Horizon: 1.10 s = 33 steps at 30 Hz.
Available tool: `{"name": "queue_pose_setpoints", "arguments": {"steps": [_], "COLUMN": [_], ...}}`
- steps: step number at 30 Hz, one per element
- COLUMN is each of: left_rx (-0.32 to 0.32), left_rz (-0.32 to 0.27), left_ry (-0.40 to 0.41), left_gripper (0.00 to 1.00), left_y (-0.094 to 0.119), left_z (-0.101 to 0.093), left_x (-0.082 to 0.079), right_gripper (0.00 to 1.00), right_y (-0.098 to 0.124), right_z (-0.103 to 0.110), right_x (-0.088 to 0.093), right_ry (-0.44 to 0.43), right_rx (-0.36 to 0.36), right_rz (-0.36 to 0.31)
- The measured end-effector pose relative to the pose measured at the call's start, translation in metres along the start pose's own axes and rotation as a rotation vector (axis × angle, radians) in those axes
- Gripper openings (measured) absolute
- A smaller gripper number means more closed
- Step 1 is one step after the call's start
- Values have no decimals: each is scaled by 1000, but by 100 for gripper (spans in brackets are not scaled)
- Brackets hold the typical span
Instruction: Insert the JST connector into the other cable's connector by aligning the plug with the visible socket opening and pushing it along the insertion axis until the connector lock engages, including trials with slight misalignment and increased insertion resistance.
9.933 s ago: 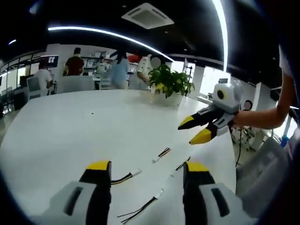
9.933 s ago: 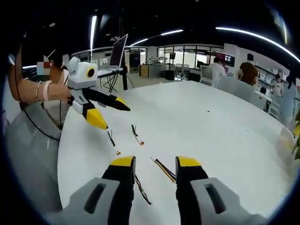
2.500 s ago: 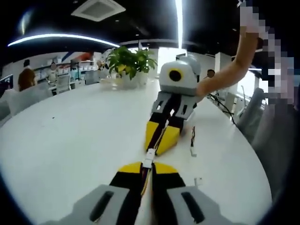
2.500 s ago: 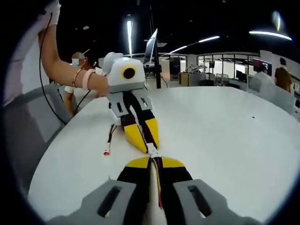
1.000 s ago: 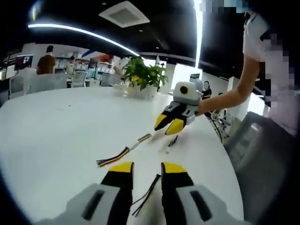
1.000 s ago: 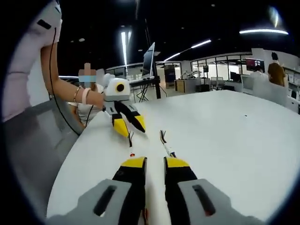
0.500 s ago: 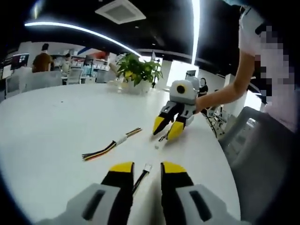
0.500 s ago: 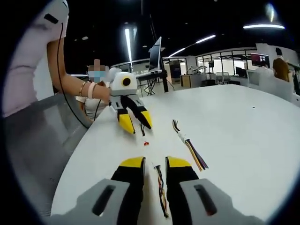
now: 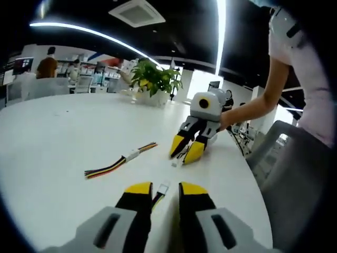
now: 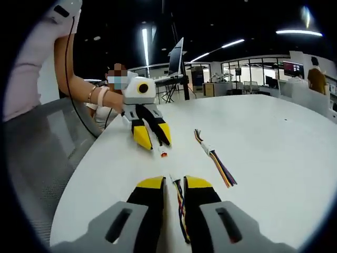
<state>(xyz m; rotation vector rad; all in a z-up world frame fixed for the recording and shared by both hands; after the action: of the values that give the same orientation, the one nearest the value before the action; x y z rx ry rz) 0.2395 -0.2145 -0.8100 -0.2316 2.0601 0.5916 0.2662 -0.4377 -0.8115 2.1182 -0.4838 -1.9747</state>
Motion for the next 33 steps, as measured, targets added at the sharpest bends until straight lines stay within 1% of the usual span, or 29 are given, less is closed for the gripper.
{"name": "queue_pose_setpoints", "arguments": {"steps": [7, 10, 14, 17, 22, 27, 33], "left_rx": [3, 4, 3, 4, 1, -5, 5], "left_rz": [-3, 7, 1, 8, 3, -8, -8], "left_ry": [-17, -23, -27, -38, -45, -45, -57], "left_gripper": [11, 11, 9, 7, 5, 1, 1], "left_y": [-1, -1, -2, -1, 1, 1, 0], "left_z": [0, 0, 2, 3, 3, 5, 5], "left_x": [0, 2, 2, 2, 3, 3, 3], "right_gripper": [10, 10, 9, 7, 5, 5, 4], "right_y": [-3, -4, -4, -4, -4, -3, -1], "right_z": [4, 5, 6, 5, 6, 4, -1], "right_x": [-3, -6, -8, -9, -12, -11, -5], "right_ry": [8, 13, 37, 43, 48, 53, 46], "right_rx": [-7, -10, -12, -7, -2, -3, -1], "right_rz": [3, 1, 12, 14, 17, 18, 11]}}
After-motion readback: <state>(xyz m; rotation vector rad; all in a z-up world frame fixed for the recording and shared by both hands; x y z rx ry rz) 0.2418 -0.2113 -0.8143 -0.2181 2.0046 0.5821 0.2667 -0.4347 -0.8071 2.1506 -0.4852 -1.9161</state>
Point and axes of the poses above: the point that each gripper's makers call its tool centre point, and the gripper's own axes: y roughly backward along the fingers, z roughly to its left, x roughly out of its underside, the point moved 9 cm from there along y, roughly backward along the fingers, and after that the axes turned 13 degrees about y, right-handed, at the moved point
